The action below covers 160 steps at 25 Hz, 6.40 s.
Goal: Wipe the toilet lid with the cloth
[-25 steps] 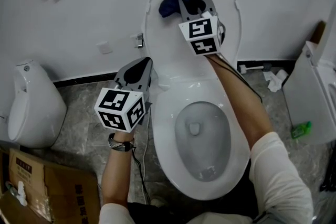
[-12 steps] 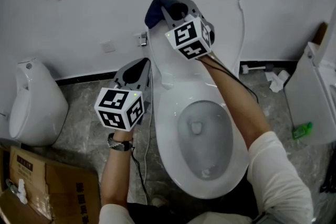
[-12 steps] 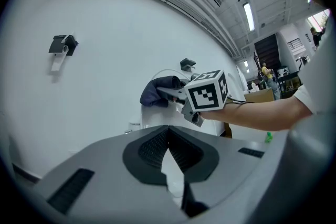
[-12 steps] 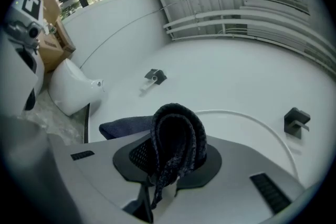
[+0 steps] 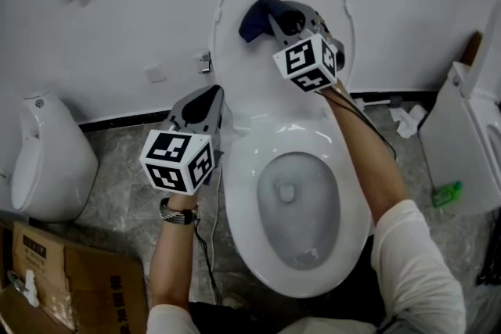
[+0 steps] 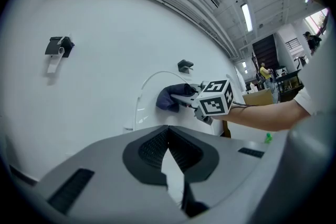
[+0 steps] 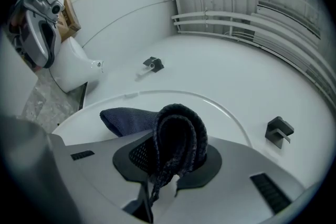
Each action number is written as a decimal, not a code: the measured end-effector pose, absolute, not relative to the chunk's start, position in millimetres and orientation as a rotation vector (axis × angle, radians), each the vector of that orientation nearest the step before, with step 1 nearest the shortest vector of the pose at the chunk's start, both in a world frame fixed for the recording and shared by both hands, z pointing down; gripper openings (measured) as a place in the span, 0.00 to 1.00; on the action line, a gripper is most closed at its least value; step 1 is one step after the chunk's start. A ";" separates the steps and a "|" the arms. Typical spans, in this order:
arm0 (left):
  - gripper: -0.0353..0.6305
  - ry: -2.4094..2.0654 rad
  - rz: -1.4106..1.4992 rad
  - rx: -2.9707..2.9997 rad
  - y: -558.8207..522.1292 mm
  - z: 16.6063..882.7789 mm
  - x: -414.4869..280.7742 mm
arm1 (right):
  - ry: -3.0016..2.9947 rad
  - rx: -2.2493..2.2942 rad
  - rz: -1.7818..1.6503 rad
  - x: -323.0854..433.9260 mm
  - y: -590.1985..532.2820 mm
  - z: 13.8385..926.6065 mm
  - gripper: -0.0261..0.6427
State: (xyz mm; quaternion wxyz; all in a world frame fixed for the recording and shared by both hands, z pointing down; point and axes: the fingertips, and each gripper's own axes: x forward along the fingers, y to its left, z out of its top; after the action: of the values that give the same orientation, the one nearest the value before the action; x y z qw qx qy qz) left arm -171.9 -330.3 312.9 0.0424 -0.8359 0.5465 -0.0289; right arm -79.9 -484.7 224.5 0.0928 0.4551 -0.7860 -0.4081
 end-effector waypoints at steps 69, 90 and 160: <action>0.06 1.804 -0.246 -2.508 -338.7 357.4 -217.8 | -2.239 1.110 -1.293 -103.2 -469.1 291.9 0.18; 0.06 1.765 -0.293 -2.517 -337.4 358.6 -196.5 | -2.096 1.517 -1.122 93.3 -485.1 316.3 0.18; 0.06 1.726 -0.333 -2.541 -348.9 381.8 -182.4 | -1.971 1.268 -1.438 10.2 -485.1 298.1 0.17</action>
State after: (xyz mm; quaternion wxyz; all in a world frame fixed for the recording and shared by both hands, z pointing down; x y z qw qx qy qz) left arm -182.4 -348.9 381.8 0.0261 -0.8221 0.5584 -0.1077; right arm 10.2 -485.1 298.1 0.1948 0.4525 -0.7030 -0.5129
